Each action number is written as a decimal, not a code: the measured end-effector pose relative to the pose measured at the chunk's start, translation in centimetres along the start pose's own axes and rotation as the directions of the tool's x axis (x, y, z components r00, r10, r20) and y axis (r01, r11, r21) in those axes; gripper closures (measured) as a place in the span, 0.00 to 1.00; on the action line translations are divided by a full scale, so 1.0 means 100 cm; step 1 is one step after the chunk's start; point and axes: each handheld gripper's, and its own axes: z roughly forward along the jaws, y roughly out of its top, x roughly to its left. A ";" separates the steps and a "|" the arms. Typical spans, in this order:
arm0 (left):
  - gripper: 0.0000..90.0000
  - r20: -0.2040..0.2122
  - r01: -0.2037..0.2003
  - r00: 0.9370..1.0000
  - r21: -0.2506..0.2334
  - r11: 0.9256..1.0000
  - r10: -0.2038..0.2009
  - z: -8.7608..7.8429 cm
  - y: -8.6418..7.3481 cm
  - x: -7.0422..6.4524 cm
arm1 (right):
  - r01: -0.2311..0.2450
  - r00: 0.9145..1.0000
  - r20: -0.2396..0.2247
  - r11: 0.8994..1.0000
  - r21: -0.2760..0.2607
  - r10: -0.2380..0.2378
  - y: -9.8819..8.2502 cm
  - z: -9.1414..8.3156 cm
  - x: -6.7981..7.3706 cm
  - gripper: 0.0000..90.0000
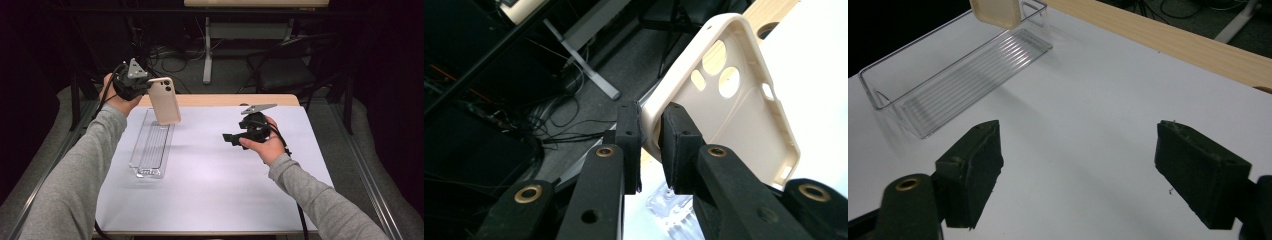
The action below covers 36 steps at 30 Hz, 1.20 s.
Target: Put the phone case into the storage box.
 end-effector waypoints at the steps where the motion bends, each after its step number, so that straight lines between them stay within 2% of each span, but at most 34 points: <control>1: 0.89 -0.005 0.001 1.000 -0.004 1.000 -0.001 0.000 -0.001 0.001 | -0.008 1.000 0.005 1.000 -0.005 0.008 -0.001 0.000 0.000 0.18; 12: 0.89 -0.039 -0.017 0.999 -0.023 1.000 0.016 0.006 -0.013 0.012 | -0.015 0.998 0.064 1.000 -0.017 0.016 -0.004 -0.003 0.004 0.15; 15: 0.89 -0.053 -0.019 0.998 -0.031 0.999 0.017 0.008 -0.015 0.015 | -0.015 0.998 0.067 0.999 -0.032 0.017 -0.004 -0.006 0.003 0.11; 21: 0.89 -0.073 -0.032 0.997 -0.040 0.999 0.029 0.011 -0.018 0.019 | -0.029 0.997 0.077 0.999 -0.041 0.032 -0.004 -0.008 0.002 0.10; 24: 0.89 -0.080 -0.042 0.996 -0.046 0.998 0.038 0.013 -0.020 0.019 | -0.033 0.996 0.080 0.999 -0.037 0.036 -0.005 -0.008 0.001 0.09; 28: 0.89 -0.096 -0.064 0.994 -0.048 0.997 0.059 0.015 -0.021 0.018 | -0.031 0.992 0.117 0.999 -0.042 0.035 -0.007 -0.007 0.000 0.07; 31: 0.89 -0.106 -0.078 0.992 -0.054 0.996 0.071 0.016 -0.021 0.018 | -0.049 0.992 0.114 0.998 -0.037 0.053 -0.008 -0.007 -0.001 0.06; 36: 0.89 -0.119 -0.099 0.989 -0.054 0.994 0.093 0.019 -0.023 0.016 | -0.041 0.991 0.122 0.998 -0.038 0.046 -0.009 -0.007 -0.001 0.06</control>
